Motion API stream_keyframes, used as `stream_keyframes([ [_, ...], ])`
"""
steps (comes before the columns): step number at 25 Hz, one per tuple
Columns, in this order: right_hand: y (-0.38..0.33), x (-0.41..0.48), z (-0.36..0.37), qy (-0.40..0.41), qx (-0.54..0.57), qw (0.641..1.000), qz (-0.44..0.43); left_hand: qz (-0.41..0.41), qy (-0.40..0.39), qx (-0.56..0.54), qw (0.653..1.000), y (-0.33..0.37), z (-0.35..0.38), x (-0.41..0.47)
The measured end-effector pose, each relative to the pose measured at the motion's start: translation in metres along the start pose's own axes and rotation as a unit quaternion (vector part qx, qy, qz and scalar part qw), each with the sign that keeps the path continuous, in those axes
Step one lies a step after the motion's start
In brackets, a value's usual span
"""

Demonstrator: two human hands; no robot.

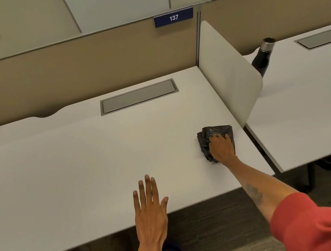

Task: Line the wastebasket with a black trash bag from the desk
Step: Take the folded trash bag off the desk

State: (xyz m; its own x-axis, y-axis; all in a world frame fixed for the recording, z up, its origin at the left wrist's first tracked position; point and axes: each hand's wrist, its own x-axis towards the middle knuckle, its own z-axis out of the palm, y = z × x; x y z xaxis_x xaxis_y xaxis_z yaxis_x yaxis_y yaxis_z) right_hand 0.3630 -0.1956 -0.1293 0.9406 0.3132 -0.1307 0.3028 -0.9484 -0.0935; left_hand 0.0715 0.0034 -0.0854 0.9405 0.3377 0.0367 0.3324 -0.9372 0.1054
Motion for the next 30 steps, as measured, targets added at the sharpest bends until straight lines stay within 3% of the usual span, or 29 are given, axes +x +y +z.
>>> stream_keyframes([
  [8, -0.007, -0.018, -0.028, 0.197, 0.036, 0.977, 0.076, 0.004, 0.024, -0.018, 1.0, -0.004, -0.009, -0.007],
  [18, -0.042, -0.149, -0.093, 0.278, 0.032, 0.958, 0.056, 0.035, 0.052, -0.042, 0.997, -0.023, -0.063, -0.073],
  [22, -0.085, -0.244, -0.122, 0.268, 0.037, 0.963, 0.017, 0.048, 0.065, -0.055, 0.995, -0.042, -0.092, -0.124],
  [30, -0.176, -0.396, -0.13, 0.154, 0.095, 0.983, -0.026, 0.086, 0.051, -0.111, 0.989, -0.093, -0.117, -0.239],
])
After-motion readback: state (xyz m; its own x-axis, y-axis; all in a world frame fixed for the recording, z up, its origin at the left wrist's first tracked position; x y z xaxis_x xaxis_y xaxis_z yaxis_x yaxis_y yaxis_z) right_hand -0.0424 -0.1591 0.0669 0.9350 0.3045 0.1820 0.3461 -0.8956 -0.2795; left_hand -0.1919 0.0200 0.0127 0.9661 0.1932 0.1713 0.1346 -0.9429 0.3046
